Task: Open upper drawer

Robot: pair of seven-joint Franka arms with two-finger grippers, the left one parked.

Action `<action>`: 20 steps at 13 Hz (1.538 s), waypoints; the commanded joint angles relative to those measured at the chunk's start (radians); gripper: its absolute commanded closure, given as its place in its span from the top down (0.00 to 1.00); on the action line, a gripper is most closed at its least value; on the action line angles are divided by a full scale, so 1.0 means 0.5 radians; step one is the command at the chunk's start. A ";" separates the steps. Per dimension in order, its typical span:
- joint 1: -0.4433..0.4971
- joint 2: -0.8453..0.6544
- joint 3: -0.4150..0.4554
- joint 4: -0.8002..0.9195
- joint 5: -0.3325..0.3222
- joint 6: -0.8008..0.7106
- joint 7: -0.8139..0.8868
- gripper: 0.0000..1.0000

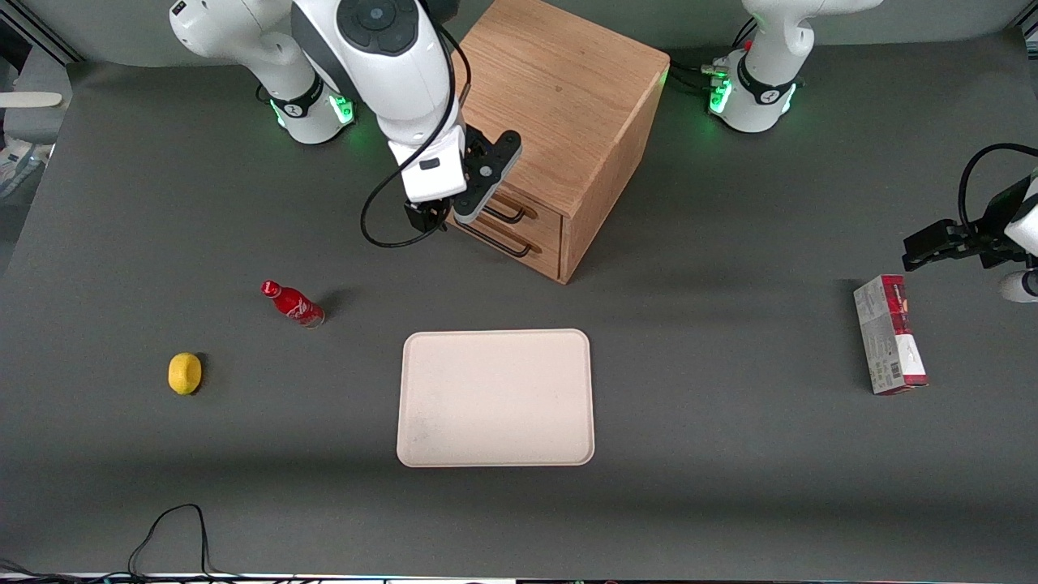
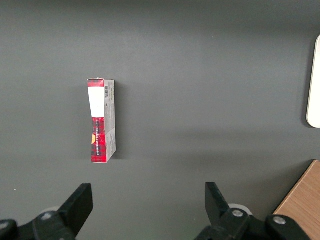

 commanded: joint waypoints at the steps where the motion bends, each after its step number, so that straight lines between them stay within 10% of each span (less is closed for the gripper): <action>1: -0.014 -0.006 -0.028 0.034 0.118 -0.056 -0.185 1.00; 20: 0.026 0.009 -0.055 -0.442 0.244 0.382 -0.278 1.00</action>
